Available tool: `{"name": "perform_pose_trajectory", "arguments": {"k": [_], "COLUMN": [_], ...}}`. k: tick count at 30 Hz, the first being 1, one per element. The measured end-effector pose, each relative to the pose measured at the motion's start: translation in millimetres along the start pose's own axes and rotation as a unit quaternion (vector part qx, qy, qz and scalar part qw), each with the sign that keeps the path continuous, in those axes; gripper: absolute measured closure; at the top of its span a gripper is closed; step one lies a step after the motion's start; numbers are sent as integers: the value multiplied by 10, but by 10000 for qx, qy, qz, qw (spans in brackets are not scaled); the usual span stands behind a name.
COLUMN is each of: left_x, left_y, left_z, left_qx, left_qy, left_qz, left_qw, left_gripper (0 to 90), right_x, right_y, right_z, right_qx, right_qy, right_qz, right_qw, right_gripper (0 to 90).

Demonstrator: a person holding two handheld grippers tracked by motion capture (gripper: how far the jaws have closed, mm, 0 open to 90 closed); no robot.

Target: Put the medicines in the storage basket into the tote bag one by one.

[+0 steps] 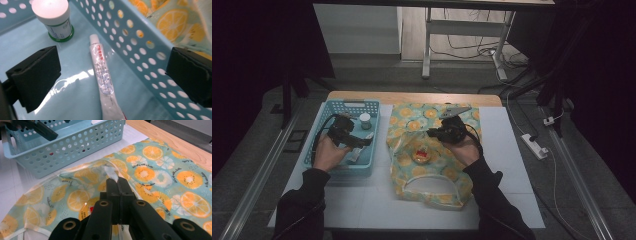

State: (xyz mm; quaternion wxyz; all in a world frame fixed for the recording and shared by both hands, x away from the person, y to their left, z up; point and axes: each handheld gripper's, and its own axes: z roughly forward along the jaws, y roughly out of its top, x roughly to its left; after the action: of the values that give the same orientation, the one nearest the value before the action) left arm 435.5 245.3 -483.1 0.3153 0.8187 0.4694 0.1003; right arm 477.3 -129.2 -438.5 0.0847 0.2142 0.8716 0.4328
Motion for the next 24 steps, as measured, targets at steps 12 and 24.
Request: {"name": "perform_pose_trajectory", "arguments": {"k": [12,24], "left_x": [74,39], "left_y": [-33,-43], "left_z": [195,350], "left_qx": [591,1287], "left_qy": [-20,284], "left_qz": [-101,-14], "left_qw": [9982,9913], "left_gripper": [0,20], "right_x": [2,12], "right_y": [2,10], "right_z": [-6,-14], "right_qx": [-23,-32], "right_qy": [9,16], "right_qz": [-3,-30], "right_qw": [10000,10000], "right_gripper": [900,900]}}
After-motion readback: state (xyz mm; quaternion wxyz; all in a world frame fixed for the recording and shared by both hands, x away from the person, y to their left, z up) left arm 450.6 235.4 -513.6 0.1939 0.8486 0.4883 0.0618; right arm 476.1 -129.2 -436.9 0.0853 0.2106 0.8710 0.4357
